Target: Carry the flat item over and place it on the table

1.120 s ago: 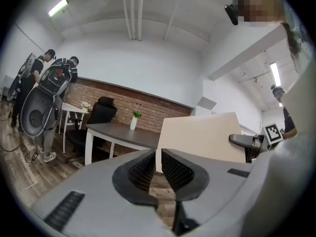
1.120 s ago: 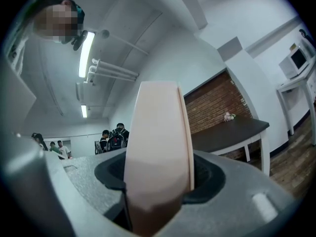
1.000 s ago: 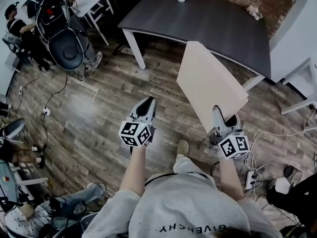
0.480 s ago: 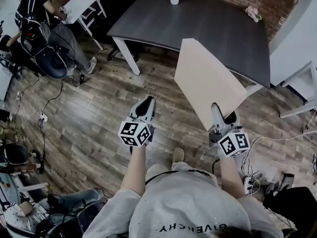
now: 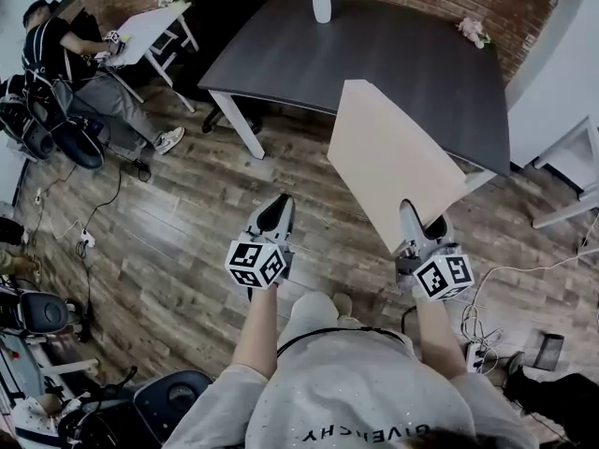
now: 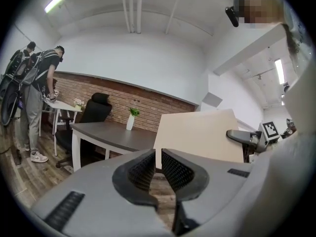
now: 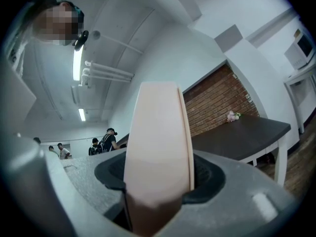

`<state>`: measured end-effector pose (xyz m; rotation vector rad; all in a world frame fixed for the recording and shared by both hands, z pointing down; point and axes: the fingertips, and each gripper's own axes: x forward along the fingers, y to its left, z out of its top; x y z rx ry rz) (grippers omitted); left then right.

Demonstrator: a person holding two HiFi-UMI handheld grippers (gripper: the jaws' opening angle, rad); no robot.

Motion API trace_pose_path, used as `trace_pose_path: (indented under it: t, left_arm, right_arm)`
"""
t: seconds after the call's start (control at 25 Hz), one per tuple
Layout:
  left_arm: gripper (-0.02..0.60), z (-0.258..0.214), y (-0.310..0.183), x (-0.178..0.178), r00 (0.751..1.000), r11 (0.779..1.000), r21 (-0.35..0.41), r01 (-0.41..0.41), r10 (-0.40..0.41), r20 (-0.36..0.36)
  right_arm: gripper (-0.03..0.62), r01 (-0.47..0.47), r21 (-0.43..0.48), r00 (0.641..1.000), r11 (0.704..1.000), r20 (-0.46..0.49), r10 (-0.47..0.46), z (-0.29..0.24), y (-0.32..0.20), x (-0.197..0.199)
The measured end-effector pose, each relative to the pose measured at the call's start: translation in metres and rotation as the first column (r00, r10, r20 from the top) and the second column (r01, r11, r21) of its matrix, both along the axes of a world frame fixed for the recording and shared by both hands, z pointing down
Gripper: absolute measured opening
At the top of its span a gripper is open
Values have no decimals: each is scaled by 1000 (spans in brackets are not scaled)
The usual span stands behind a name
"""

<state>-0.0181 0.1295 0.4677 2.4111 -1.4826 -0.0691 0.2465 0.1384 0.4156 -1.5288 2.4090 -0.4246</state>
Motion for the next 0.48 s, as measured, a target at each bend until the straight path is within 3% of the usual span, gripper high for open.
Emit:
trace_pose_path:
  t: [0.24, 0.48]
  left_arm:
    - [32, 15, -4, 5, 1000, 999, -36, -19, 20, 22]
    - [32, 17, -45, 0, 999, 999, -34, -32, 32, 10]
  right_arm:
    - [272, -19, -33, 996, 999, 85, 22, 7, -23, 3]
    - [272, -19, -31, 995, 999, 94, 22, 5, -56, -9]
